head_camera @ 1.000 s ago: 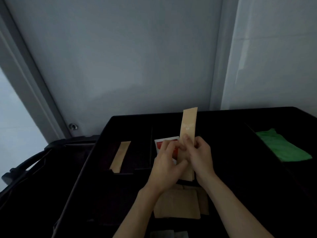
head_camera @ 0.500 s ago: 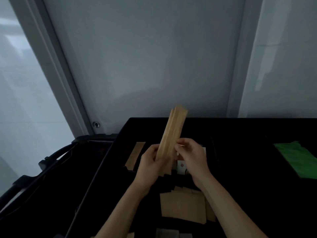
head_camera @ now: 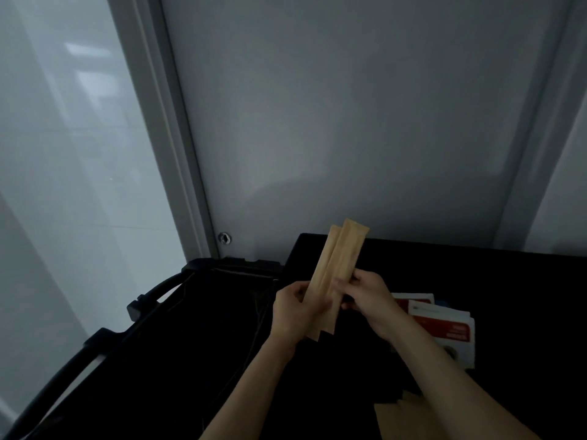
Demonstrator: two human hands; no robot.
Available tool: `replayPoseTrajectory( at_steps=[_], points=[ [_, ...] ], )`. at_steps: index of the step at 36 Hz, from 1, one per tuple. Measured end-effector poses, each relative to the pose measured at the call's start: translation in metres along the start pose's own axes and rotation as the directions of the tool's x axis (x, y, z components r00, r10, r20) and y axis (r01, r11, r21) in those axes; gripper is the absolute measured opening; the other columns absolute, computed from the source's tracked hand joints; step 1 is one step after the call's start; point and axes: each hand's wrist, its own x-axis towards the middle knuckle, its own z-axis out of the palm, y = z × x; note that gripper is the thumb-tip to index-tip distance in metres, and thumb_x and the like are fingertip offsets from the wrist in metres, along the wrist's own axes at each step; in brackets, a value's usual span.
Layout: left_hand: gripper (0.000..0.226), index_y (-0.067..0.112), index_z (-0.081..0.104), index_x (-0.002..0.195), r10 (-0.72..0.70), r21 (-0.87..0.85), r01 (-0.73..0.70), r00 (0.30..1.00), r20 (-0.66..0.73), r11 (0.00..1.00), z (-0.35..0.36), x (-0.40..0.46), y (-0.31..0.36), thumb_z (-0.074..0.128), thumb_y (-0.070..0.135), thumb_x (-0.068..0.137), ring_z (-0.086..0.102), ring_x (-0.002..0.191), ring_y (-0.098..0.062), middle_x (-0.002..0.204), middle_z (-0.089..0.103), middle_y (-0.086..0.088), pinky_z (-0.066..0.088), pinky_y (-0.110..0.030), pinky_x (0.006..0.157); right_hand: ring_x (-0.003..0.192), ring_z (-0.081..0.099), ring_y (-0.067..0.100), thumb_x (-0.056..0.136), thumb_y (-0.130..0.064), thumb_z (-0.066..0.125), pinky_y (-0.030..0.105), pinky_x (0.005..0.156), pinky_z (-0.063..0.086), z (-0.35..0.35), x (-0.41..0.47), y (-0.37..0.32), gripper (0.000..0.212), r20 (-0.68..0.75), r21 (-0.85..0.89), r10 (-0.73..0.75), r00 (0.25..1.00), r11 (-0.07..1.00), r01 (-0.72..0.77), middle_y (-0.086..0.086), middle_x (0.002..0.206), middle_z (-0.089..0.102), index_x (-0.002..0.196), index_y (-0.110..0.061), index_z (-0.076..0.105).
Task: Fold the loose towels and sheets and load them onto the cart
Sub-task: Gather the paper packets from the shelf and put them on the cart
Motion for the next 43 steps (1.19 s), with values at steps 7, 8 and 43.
replayPoseTrajectory(
  at_steps=[7,8,43],
  points=[
    [0.061,0.012,0.043,0.148,0.127,0.404,-0.061,0.982,-0.139,0.913,0.008,0.001,-0.005,0.063,0.021,0.091,0.06,0.117,-0.022,0.132,0.059,-0.007,0.05,-0.033,0.096,0.082,0.074,0.013,0.093,-0.007,0.065,0.02,0.06,0.054,0.021,0.021,0.023,0.015,-0.056,-0.039,0.029,0.998,0.999,-0.031,0.003,0.096,0.076,0.106,-0.012,0.071],
    [0.061,0.011,0.042,0.148,0.147,0.433,-0.074,0.98,-0.138,0.898,0.008,0.001,-0.006,0.063,0.021,0.091,0.057,0.119,-0.024,0.135,0.056,-0.009,0.048,-0.033,0.097,0.085,0.073,0.015,0.093,-0.005,0.064,0.022,0.062,0.056,0.023,0.024,0.028,0.015,-0.081,-0.045,0.031,0.996,0.998,-0.035,0.004,0.096,0.075,0.105,-0.012,0.071],
    [0.022,0.011,0.065,0.1,0.093,0.902,-0.173,0.985,0.147,0.396,0.019,0.002,-0.03,0.045,0.018,0.094,0.059,0.1,-0.024,0.113,0.065,-0.008,0.04,-0.03,0.066,0.097,0.064,0.022,0.094,-0.013,0.056,0.021,0.067,0.041,0.033,0.038,0.06,0.019,0.066,-0.764,-0.003,0.998,0.643,0.052,0.012,0.11,0.069,0.108,-0.006,0.068]
  ],
)
